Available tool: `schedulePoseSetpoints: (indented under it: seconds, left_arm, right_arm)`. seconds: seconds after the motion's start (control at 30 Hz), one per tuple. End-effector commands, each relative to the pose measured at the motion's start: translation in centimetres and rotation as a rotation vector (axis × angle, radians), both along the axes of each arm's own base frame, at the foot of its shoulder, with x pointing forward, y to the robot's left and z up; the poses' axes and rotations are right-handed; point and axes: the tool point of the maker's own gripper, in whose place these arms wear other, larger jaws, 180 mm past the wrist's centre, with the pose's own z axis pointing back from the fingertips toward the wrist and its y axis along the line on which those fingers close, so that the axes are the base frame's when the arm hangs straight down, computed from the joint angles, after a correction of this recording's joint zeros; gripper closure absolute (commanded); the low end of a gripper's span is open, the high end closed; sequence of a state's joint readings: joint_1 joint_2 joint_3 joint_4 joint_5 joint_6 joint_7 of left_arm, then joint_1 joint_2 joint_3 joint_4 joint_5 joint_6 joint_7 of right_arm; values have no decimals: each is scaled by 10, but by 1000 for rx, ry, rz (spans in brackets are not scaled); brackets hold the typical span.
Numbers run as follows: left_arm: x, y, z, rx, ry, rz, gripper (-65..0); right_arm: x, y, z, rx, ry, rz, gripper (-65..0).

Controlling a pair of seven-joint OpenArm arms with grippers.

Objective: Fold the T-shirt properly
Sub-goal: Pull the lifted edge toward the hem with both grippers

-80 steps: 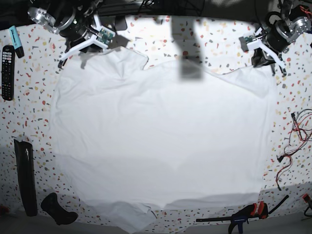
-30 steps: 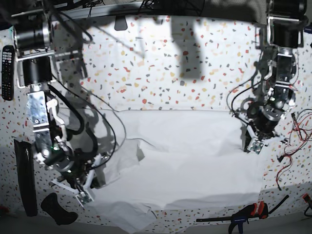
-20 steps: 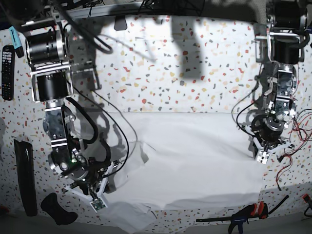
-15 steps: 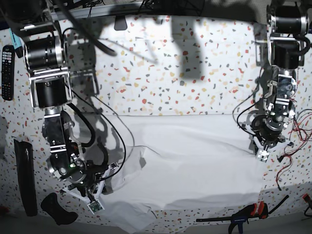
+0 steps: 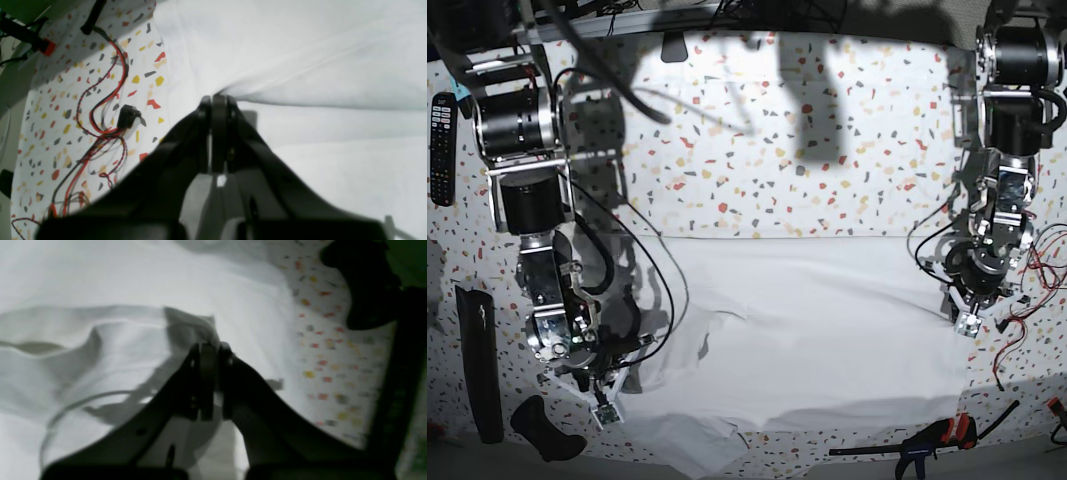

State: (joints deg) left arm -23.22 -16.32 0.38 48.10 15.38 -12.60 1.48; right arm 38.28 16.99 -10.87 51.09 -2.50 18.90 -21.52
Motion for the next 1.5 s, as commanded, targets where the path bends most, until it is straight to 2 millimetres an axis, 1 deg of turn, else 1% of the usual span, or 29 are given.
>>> schedulePoseSetpoints:
  seconds: [0.0,0.2,0.6,0.63,0.7,0.73,0.8,0.83,0.9,1.03,1.2,1.3,1.33,1.37,1.43,1.47]
  left_arm:
    - [14,7,26,3,-75,7,0]
    - [14,7,26,4,-75,8,0]
    - [14,6,26,3,-75,7,0]
    - [14,6,26,3,-75,7,0]
    - [14,7,26,4,-75,7,0]
    - [14,7,26,3,-75,7,0]
    - [14,7,26,3,-75,7,0]
    - [14,6,26,3,-75,7,0]
    - [14,6,26,3,-75,7,0]
    - [14,6,26,4,-74,7,0]
    - [14,7,26,9,-74,6,0]
    - [15,7,26,64,-67,-12,0]
    - [15,7,27,82,-71,-21,0]
    - [16,7,30,103,-83,-36,-15]
    - [19,5,37,145,-121,-64,-170]
    - [21,7,43,171,-149,-55,-230]
  right_arm:
    - [17,-5,37,-6,-95,-10,0]
    - [17,-14,39,-14,-108,-55,0]
    - [17,-17,39,-36,-114,-53,0]
    - [17,-18,40,-37,-118,-53,-35]
    - [18,-18,42,-37,-127,-50,-151]
    - [19,-18,43,-41,-134,-47,-195]
    - [20,-20,46,-98,-152,-37,-248]
    - [20,-23,47,-127,-155,-36,-258]
    - [21,-30,50,-162,-166,-63,-258]
    - [21,-38,55,-163,-193,-116,-258]
    - [21,-38,55,-152,-194,-121,-257]
    - [21,-37,55,-145,-193,-122,-257]
    - [21,-36,54,-119,-192,-123,-257]
    - [21,-34,52,-84,-186,-127,-257]
    - [20,-30,47,-11,-159,-140,-257]
    - [19,-28,45,14,-148,-144,-257]
